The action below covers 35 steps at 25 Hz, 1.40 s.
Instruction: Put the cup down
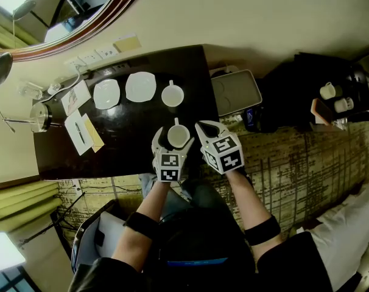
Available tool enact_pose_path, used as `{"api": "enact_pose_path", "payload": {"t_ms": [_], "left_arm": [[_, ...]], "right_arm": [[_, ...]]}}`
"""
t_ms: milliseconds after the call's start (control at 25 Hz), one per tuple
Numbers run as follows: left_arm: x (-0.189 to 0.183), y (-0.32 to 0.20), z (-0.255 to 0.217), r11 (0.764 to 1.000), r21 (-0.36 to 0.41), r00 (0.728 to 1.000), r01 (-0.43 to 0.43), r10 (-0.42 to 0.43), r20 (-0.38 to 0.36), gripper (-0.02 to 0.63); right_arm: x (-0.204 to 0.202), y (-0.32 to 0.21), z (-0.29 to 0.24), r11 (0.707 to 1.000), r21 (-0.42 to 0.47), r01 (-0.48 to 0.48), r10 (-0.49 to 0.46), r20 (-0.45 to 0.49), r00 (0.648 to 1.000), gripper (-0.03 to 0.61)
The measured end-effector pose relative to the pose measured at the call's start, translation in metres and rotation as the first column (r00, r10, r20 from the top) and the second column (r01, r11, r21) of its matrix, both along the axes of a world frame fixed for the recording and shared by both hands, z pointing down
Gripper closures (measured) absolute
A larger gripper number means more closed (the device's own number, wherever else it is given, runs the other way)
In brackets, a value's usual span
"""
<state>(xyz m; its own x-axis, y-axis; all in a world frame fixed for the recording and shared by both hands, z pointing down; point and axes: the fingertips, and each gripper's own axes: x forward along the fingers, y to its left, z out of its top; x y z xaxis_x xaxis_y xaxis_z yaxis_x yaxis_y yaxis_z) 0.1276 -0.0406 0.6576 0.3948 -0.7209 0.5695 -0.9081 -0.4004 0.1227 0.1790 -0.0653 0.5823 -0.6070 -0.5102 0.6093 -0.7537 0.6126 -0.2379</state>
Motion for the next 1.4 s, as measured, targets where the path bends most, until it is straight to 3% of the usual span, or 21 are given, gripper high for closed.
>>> {"api": "enact_pose_path", "payload": {"t_ms": [360, 760, 1120, 1400], "left_arm": [[-0.053, 0.027, -0.049, 1.0, -0.008, 0.999, -0.024, 0.024, 0.023, 0.129], [-0.149, 0.034, -0.123, 0.996, 0.075, 0.999, 0.051, -0.052, 0.012, 0.468], [-0.234, 0.044, -0.153, 0.985, 0.067, 0.987, 0.159, -0.158, -0.021, 0.612], [-0.29, 0.043, -0.161, 0.973, 0.026, 0.973, 0.231, -0.231, -0.018, 0.612]], "right_arm": [[-0.02, -0.006, -0.037, 0.999, 0.024, -0.035, 0.033, 0.077, 0.997, 0.578], [-0.074, 0.005, -0.07, 0.999, 0.046, -0.009, 0.004, 0.114, 0.993, 0.578], [-0.131, 0.011, -0.08, 0.997, 0.055, 0.056, -0.061, 0.096, 0.993, 0.578], [-0.17, 0.015, -0.083, 0.992, 0.061, 0.11, -0.115, 0.082, 0.99, 0.578]]}}
